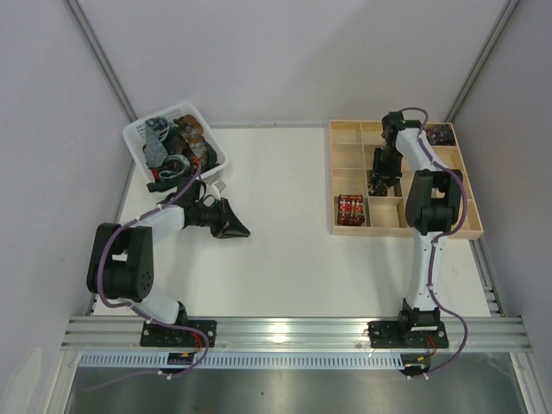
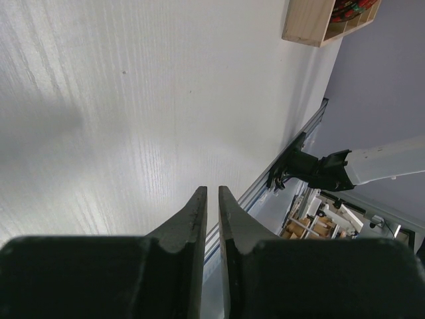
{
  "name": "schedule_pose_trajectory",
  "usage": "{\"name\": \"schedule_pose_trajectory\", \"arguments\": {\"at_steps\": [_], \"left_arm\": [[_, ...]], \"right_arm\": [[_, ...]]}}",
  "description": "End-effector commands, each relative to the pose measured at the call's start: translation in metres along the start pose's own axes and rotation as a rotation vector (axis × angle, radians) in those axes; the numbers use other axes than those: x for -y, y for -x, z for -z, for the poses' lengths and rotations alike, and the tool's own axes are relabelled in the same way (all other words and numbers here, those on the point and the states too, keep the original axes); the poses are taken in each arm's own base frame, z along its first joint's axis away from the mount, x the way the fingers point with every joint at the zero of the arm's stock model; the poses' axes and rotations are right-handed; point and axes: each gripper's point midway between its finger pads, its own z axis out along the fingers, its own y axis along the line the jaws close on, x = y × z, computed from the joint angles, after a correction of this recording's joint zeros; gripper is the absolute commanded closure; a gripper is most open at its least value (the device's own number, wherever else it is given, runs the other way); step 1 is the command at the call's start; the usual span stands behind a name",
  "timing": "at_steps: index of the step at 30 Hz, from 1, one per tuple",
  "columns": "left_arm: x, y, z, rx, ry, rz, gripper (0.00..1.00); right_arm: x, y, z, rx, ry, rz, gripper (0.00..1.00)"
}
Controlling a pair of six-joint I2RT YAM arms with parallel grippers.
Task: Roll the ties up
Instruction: Place the rolled tie into the container
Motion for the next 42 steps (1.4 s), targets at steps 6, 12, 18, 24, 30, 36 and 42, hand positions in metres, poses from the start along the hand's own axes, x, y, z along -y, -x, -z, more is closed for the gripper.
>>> {"name": "schedule_pose_trajectory", "arguments": {"at_steps": [6,12,18,24,30,36,42], "left_arm": [[0.012,0.008,0.005,0.012,-0.028,-0.031,0.83],[0.012,0.006,0.006,0.012,-0.026,-0.036,0.83],[0.011,0.001,0.008,0.016,-0.021,-0.040,0.83],[0.010,-0.006,0.012,0.020,-0.018,-0.047,0.82],[0.012,-0.013,0.016,0.030,-0.011,-0.046,0.80],[0.014,-0.025,0.023,0.059,-0.019,-0.037,0.74],[0.011,-0.044,0.027,0.117,-0.032,-0.007,0.63]], "right_arm": [[-0.002,-0.002,-0.016,-0.013,-0.009,0.016,0.54],[-0.007,0.003,0.006,0.014,0.047,0.004,0.38],[-0.006,0.008,0.024,0.041,0.062,0.002,0.33],[-0.005,0.015,0.049,0.078,0.057,0.005,0.26],[0.014,0.026,0.111,0.190,-0.020,-0.027,0.20],[0.004,-0.002,0.171,0.290,0.049,-0.067,0.09],[-0.064,-0.075,0.210,0.479,0.358,-0.025,0.00]]}}
